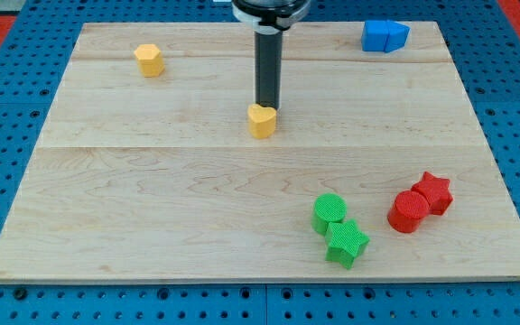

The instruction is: Push the yellow heart towards the center right

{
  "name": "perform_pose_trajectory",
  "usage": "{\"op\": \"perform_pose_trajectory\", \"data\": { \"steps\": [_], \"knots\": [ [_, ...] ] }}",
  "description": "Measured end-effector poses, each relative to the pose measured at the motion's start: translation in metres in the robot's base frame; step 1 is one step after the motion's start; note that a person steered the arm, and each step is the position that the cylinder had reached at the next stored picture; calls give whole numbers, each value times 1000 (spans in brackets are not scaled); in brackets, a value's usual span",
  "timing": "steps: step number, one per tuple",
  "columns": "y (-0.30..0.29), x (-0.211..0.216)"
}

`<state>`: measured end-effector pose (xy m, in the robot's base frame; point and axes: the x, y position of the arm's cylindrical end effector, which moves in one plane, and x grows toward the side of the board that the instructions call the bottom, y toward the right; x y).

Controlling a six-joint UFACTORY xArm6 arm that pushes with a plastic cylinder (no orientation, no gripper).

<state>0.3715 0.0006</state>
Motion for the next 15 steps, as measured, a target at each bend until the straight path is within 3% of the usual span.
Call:
{"op": "perform_pose_trajectory", "data": {
  "steps": [1, 3, 4, 6, 8, 14, 15],
  "knots": [
    [-7, -14],
    [-45, 17],
    [-32, 46],
    [17, 24],
    [3, 3],
    [168, 11],
    [129, -6]
  ]
}}
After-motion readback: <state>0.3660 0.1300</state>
